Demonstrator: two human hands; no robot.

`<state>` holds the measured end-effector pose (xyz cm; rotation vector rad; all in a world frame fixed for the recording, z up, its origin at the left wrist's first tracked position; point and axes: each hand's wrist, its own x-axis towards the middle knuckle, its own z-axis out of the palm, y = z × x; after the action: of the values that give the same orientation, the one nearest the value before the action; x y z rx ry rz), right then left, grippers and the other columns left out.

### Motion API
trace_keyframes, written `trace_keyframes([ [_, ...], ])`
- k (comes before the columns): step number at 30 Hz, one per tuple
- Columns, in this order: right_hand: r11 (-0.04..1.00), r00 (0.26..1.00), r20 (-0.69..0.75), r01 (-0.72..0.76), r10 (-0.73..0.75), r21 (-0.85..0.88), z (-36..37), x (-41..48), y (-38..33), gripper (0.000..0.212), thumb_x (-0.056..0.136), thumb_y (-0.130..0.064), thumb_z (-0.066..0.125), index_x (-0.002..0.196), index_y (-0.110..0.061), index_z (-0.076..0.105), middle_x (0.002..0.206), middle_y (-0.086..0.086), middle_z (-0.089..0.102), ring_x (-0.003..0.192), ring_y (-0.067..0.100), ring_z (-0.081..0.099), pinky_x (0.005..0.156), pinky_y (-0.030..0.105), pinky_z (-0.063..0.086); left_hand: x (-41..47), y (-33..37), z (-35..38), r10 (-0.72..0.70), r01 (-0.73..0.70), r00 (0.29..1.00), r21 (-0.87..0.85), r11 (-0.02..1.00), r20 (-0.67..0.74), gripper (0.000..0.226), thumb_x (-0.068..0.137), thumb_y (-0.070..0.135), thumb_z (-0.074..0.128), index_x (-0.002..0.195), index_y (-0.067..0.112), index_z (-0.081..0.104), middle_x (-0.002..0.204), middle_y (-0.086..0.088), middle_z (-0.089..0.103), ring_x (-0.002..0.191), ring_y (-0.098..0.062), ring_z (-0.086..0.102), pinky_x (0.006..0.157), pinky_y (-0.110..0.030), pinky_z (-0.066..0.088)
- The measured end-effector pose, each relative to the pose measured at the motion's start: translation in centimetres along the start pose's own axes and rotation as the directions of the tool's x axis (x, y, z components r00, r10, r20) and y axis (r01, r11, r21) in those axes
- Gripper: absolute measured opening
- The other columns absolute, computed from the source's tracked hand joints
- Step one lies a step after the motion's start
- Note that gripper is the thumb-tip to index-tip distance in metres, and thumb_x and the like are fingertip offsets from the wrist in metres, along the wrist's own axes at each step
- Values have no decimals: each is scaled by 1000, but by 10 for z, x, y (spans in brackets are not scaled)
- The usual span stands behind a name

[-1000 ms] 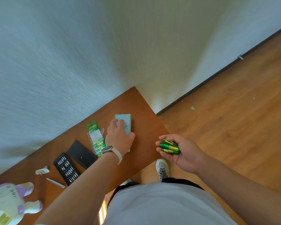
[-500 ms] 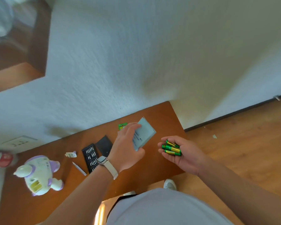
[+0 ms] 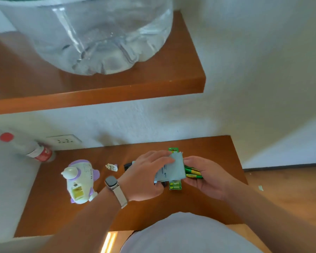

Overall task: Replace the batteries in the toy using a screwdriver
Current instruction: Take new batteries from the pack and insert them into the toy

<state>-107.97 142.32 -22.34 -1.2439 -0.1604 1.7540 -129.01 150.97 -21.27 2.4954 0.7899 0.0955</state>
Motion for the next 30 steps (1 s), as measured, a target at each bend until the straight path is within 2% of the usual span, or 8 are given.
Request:
trace_keyframes([
  [4, 993, 1000, 4, -24, 25, -118, 24, 20, 3, 13, 95, -15, 64, 105, -8, 70, 103, 17, 75, 100, 30, 73, 62, 28, 60, -11, -26, -12, -33, 32, 999, 44, 999, 40, 71, 75, 31, 60, 143, 41, 39, 154, 18, 34, 140, -9, 26, 110, -32, 31],
  [10, 959, 999, -22, -54, 49, -278, 51, 46, 1, 16, 96, -17, 64, 108, -9, 67, 109, 16, 74, 102, 30, 72, 63, 27, 59, -15, -58, -29, -30, 23, 996, 81, 996, 87, 72, 76, 28, 60, 144, 40, 40, 155, 17, 34, 140, -10, 25, 112, -34, 28],
  [16, 899, 998, 5, -55, 64, -434, 65, 65, 3, 15, 96, -16, 60, 107, -7, 67, 106, 16, 74, 99, 33, 73, 72, 34, 62, -19, -74, -35, -26, 20, 992, 52, 998, 120, 71, 77, 27, 63, 144, 37, 43, 154, 15, 37, 139, -11, 27, 114, -36, 27],
  [19, 866, 998, 5, -46, 56, -498, 68, 70, 4, 17, 96, -17, 59, 106, -6, 67, 100, 13, 75, 83, 24, 74, 67, 32, 61, -18, -81, -34, -29, 22, 990, 46, 999, 140, 71, 79, 26, 65, 145, 38, 41, 153, 17, 35, 137, -8, 25, 115, -35, 29],
  [24, 847, 999, 12, -32, 46, -530, 69, 73, 9, 24, 87, -25, 60, 101, -8, 69, 90, 4, 77, 75, 18, 73, 60, 24, 56, -19, -82, -32, -39, 37, 982, 14, 999, 185, 75, 79, 27, 62, 147, 42, 34, 152, 19, 33, 139, -7, 22, 116, -38, 33],
  [30, 867, 1000, 21, -8, 22, -497, 61, 71, 12, 26, 80, -32, 62, 95, -13, 73, 91, 3, 77, 83, 20, 73, 60, 24, 56, -15, -79, -28, -12, 6, 979, 26, 1000, 205, 81, 77, 27, 61, 147, 47, 26, 150, 18, 29, 138, -10, 20, 114, -39, 30],
])
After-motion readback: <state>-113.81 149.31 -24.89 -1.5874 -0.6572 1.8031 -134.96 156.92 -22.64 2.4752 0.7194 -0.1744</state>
